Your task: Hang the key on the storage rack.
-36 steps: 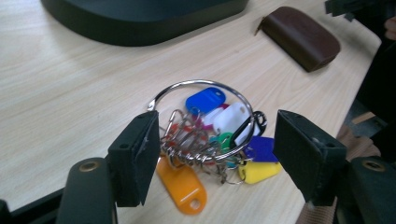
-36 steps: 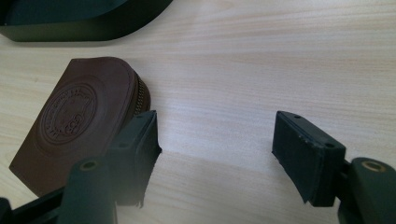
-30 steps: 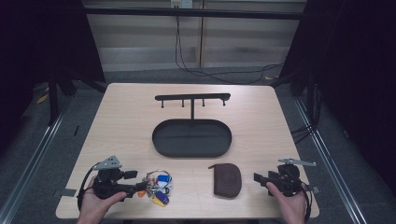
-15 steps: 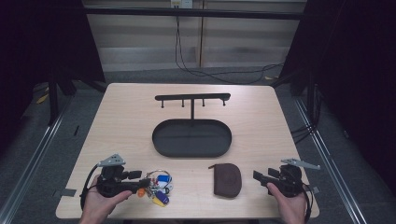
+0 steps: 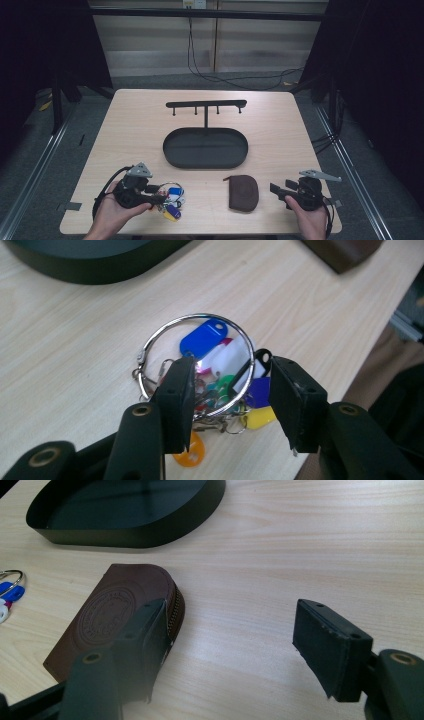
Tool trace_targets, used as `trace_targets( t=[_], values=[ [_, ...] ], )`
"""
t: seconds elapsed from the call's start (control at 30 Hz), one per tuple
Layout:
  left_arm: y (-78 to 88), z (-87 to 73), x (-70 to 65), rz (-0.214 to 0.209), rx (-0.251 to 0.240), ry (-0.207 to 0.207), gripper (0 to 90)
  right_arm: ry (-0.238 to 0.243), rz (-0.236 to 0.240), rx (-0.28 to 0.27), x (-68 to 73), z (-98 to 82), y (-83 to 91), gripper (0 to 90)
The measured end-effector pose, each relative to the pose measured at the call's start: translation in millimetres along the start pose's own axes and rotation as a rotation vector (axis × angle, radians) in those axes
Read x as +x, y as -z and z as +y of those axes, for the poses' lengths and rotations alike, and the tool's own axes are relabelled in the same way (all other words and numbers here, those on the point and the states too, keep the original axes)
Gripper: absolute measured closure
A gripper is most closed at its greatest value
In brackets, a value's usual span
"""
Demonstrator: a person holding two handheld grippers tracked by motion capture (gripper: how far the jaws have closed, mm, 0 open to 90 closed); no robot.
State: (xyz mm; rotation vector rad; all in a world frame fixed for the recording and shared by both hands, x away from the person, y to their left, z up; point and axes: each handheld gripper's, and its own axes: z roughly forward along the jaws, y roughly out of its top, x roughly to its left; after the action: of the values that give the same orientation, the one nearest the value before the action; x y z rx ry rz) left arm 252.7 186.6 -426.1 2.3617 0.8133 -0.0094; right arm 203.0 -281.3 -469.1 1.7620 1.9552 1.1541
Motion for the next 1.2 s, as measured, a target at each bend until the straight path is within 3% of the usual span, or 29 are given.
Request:
trace_targets(
  t=[0.1, 0.17, 0.23, 0.3, 0.33, 0.4, 0.5, 0.6, 0.7, 0.97, 1.07, 1.1, 1.2],
  values=[
    [-2.3, 9.8, -3.1, -0.019, 0.028, -0.035, 55.2, -0.001, -0.006, 0.003, -0.2, 0.2, -0.2, 30.1],
    [-1.9, 12.6, -4.9, -0.012, 0.03, -0.051, 61.3, -0.002, -0.009, 0.007, -0.4, 0.1, -0.5, 30.1],
    [-1.0, 21.7, -8.6, -0.019, 0.073, -0.077, 64.0, -0.008, -0.006, 0.022, -1.0, -0.8, -1.9, 30.1],
    [-2.4, 27.0, -11.3, -0.026, 0.119, -0.075, 64.8, -0.004, -0.007, 0.02, -0.9, -0.5, -1.7, 30.1],
    [-2.4, 27.0, -11.3, -0.026, 0.119, -0.075, 65.3, -0.003, -0.007, 0.02, -1.0, -0.3, -1.6, 30.1],
    [-5.1, 33.1, -13.9, 0.006, 0.154, -0.083, 65.4, 0.0, -0.007, 0.015, -1.2, -0.1, -1.2, 30.1],
    [-8.1, 36.5, -14.3, 0.006, 0.191, -0.079, 67.0, 0.003, -0.011, 0.013, -1.0, -0.1, -0.4, 30.1],
    [-17.7, 41.8, -15.4, 0.008, 0.293, -0.104, 67.9, 0.009, -0.012, 0.005, 0.4, 0.2, 0.6, 30.1],
    [-24.1, 45.8, -16.3, 0.006, 0.352, -0.124, 67.9, 0.011, -0.005, 0.005, 0.7, 0.3, 0.6, 28.9],
    [-32.0, 57.9, -15.4, -0.024, 0.429, -0.157, 73.1, 0.012, -0.007, 0.009, 0.7, 0.3, -0.4, 26.4],
    [-35.8, 58.8, -15.3, -0.023, 0.443, -0.14, 76.5, 0.011, -0.004, 0.0, 0.7, 0.7, 0.1, 25.6],
    [-40.5, 59.9, -13.9, -0.043, 0.475, -0.146, 77.5, 0.01, -0.002, -0.002, 0.4, 0.7, 0.1, 24.7],
    [-46.6, 60.6, -12.8, -0.05, 0.504, -0.142, 78.3, 0.001, 0.002, 0.002, -0.2, 0.4, -0.4, 21.4]
  ],
)
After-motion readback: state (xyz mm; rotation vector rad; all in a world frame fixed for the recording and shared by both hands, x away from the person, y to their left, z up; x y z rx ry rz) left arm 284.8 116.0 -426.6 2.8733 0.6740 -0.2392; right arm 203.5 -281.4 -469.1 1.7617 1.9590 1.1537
